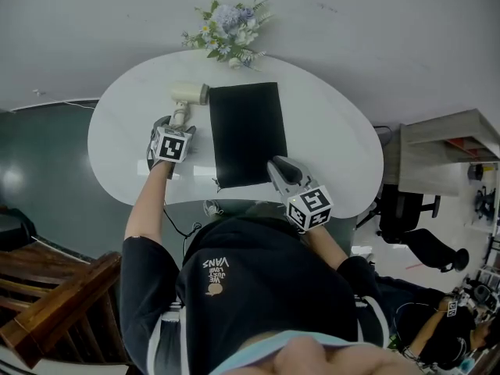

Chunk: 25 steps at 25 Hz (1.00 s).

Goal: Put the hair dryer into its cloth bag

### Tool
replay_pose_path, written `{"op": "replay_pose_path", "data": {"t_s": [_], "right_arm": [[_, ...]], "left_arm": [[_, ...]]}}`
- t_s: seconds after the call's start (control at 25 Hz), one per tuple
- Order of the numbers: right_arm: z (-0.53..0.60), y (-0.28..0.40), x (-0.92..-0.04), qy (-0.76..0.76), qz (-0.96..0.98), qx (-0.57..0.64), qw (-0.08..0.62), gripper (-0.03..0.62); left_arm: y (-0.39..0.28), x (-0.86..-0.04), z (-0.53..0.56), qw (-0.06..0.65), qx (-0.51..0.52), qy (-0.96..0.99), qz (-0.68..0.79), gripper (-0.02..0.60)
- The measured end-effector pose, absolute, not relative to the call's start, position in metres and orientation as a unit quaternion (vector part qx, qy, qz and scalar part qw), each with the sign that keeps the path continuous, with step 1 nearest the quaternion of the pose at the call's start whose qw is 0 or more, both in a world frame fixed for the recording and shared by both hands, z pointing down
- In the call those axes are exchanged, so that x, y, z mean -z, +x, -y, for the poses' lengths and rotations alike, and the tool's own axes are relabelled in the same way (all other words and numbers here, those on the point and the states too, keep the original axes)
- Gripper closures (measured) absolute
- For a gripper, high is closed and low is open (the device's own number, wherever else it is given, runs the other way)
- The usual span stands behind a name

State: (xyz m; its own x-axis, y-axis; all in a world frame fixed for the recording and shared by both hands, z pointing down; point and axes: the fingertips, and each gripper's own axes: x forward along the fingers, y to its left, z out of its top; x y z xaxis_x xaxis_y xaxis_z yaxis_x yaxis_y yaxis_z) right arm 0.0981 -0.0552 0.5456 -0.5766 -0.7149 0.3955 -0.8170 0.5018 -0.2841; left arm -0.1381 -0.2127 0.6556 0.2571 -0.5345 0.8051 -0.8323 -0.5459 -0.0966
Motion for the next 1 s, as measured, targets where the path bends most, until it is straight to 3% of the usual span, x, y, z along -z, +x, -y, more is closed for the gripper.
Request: {"op": "replay_pose_path", "data": {"t_s": [0.24, 0.32, 0.44, 0.72, 1.0], "right_arm": [[0.048, 0.093, -0.569, 0.406, 0.873, -0.204, 0.179, 0.532], [0.043, 0.089, -0.580, 0.383, 0.879, -0.194, 0.209, 0.469], [0.033, 0.083, -0.596, 0.336, 0.888, -0.164, 0.268, 0.433], [0.006, 0.067, -0.638, 0.182, 0.885, 0.024, 0.428, 0.424], [0.001, 0.061, -0.665, 0.125, 0.878, 0.027, 0.461, 0.424]], "left_arm": [[-0.137, -0.670, 0.219, 0.181, -0.463, 0.759, 0.420, 0.233], [-0.137, -0.674, 0.219, 0.181, -0.477, 0.755, 0.411, 0.233], [-0.139, -0.680, 0.222, 0.188, -0.492, 0.746, 0.407, 0.233], [-0.143, -0.694, 0.226, 0.196, -0.524, 0.727, 0.397, 0.233], [-0.144, -0.697, 0.227, 0.229, -0.516, 0.726, 0.391, 0.235]]}}
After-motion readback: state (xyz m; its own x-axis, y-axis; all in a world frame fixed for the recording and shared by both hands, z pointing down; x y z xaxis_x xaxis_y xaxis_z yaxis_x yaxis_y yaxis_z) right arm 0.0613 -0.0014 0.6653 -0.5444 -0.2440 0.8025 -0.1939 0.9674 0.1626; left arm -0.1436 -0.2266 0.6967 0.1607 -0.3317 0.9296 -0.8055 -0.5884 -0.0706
